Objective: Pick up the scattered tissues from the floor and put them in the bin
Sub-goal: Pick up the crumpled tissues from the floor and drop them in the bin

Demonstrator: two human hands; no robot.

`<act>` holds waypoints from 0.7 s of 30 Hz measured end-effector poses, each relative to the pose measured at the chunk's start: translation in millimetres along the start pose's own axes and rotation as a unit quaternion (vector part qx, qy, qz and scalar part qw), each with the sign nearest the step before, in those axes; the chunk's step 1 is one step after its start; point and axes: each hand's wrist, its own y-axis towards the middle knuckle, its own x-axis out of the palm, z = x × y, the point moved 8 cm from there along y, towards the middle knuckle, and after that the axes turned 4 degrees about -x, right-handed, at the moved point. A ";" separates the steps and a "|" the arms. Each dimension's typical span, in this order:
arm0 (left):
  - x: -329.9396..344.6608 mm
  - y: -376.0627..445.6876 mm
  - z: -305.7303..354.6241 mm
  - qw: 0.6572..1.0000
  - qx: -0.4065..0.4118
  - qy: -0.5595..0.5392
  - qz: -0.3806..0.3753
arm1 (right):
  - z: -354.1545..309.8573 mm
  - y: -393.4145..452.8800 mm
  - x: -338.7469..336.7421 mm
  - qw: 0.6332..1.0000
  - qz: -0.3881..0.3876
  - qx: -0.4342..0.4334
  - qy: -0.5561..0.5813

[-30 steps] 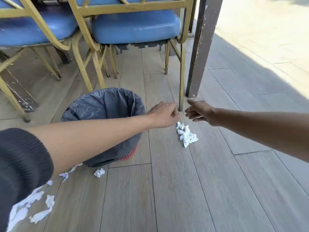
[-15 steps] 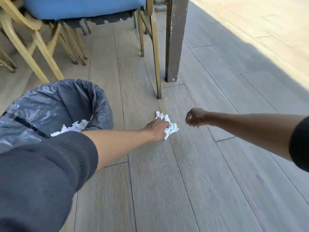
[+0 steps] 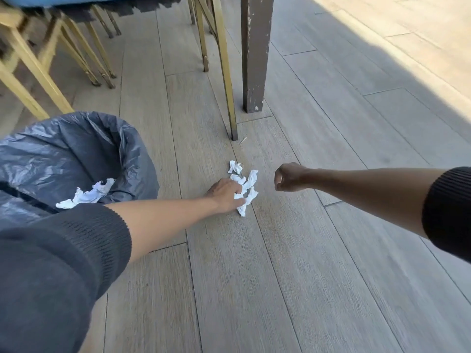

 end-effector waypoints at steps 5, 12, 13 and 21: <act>-19.3 -10.4 -12.6 0.996 -0.014 -0.074 0.049 | -31.1 6.2 5.1 0.996 -0.004 -0.078 -0.041; -41.8 -28.8 -33.2 0.983 -0.072 -0.147 0.085 | -99.8 4.3 38.6 0.960 -0.023 -0.247 -0.133; -43.4 -32.2 -35.6 0.981 -0.079 -0.151 0.087 | -103.3 5.4 46.1 0.956 -0.033 -0.250 -0.150; -35.1 -38.5 -51.0 0.983 -0.137 -0.121 0.011 | -82.2 12.4 52.2 0.946 -0.033 -0.234 -0.222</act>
